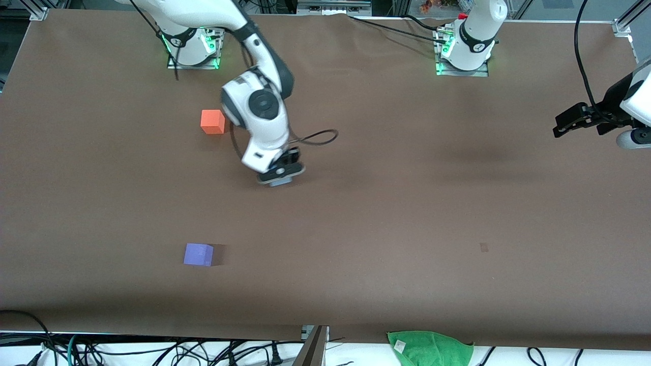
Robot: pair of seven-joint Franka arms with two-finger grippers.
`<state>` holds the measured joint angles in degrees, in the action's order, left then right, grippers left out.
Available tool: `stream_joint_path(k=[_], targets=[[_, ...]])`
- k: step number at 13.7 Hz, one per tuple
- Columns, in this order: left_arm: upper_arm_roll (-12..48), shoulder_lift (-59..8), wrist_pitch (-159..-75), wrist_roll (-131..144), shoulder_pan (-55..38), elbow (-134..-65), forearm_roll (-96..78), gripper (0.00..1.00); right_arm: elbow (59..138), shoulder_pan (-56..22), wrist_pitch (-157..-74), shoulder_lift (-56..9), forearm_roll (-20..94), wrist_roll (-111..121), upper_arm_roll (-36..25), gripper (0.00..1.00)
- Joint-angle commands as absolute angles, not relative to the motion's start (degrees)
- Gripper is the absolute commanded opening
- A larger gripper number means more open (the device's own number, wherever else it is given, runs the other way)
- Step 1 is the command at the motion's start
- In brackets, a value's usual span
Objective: Place blue block between orange and purple blocks
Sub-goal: 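Carry the blue block with the right gripper toward the orange block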
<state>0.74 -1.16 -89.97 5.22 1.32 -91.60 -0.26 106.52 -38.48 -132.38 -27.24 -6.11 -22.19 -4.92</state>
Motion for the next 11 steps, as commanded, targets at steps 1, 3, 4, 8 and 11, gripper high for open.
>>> stream_joint_path(k=[1,3,4,8,11], targets=[[0.8,-1.9,-88.9,4.0,1.6,-89.8,-1.8,1.00,108.5,-37.3,-130.3,-26.4,-5.6,-21.3,-9.4,0.25],[0.8,-1.9,-88.9,4.0,1.6,-89.8,-1.8,1.00,109.7,-36.9,-130.0,-26.1,-5.5,-20.9,-13.5,0.25],[0.8,-1.9,-88.9,4.0,1.6,-89.8,-1.8,1.00,110.6,-36.0,-130.1,-25.7,-5.4,-20.8,-14.1,0.25],[0.8,-1.9,-88.9,4.0,1.6,-89.8,-1.8,1.00,112.5,-30.4,-130.5,-25.6,2.7,-16.1,-14.2,0.25],[0.8,-2.3,-88.9,4.0,1.5,-89.8,-1.8,1.00,113.3,-29.2,-130.8,-25.6,7.4,-14.6,-14.2,0.25]])
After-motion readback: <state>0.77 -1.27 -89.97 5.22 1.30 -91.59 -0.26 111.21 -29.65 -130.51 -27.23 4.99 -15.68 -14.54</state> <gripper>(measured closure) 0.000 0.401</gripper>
